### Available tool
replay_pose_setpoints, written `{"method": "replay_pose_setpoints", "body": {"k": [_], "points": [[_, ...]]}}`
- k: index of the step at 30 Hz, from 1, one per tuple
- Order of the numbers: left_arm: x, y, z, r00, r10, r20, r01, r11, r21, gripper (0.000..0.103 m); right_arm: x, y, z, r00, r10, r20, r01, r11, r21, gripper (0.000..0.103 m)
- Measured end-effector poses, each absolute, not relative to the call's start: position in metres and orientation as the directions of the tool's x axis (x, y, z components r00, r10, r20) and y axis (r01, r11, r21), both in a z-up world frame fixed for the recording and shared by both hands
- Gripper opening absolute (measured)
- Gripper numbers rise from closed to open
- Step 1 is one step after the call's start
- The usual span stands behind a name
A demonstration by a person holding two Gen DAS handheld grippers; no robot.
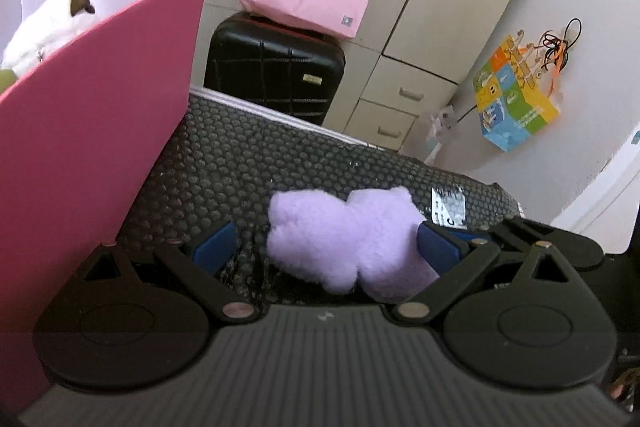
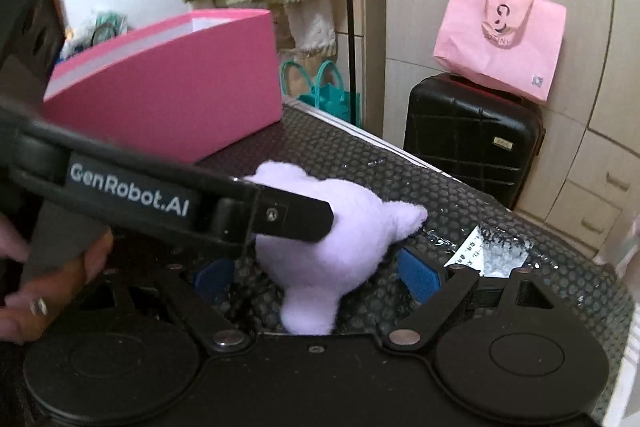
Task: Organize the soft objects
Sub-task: 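Grasp the lilac plush toy with the left tool, then lift the lilac plush with the left tool and carry it over the pink box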
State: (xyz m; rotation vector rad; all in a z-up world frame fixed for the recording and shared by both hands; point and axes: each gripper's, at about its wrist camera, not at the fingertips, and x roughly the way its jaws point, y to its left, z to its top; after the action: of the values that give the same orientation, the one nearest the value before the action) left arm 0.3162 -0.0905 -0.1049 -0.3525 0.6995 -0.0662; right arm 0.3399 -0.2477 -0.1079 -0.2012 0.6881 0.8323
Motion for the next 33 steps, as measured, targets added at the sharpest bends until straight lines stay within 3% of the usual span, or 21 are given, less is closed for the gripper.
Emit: {"method": "replay_pose_setpoints", "body": {"k": [2,4,6,21,33], "points": [[0.317,-0.091,-0.108,0.771,-0.179,-0.611,-0.048,0.941,-0.335,0.095,0.338,-0.246,-0.108,0.491,0.599,-0.633,-0.728,0.681,0.079,0.064],[0.315,-0.091,-0.108,0.773,-0.220,-0.596,-0.015,0.932,-0.363,0.074,0.335,-0.244,-0.107,0.508,0.582,-0.635,-0.717,0.694,0.062,0.061],[0.312,-0.092,-0.107,0.760,-0.256,-0.597,0.002,0.921,-0.391,0.071,0.332,-0.244,-0.106,0.508,0.580,-0.636,-0.704,0.706,0.081,0.058],[0.274,-0.087,-0.082,0.723,-0.366,-0.586,0.119,0.901,-0.416,0.069,0.283,-0.250,-0.083,0.560,0.532,-0.635,-0.654,0.755,0.055,0.058],[0.206,-0.090,-0.053,0.684,-0.435,-0.585,0.288,0.898,-0.332,0.069,0.219,-0.256,-0.061,0.573,0.508,-0.643,-0.578,0.807,0.122,0.058]]}}
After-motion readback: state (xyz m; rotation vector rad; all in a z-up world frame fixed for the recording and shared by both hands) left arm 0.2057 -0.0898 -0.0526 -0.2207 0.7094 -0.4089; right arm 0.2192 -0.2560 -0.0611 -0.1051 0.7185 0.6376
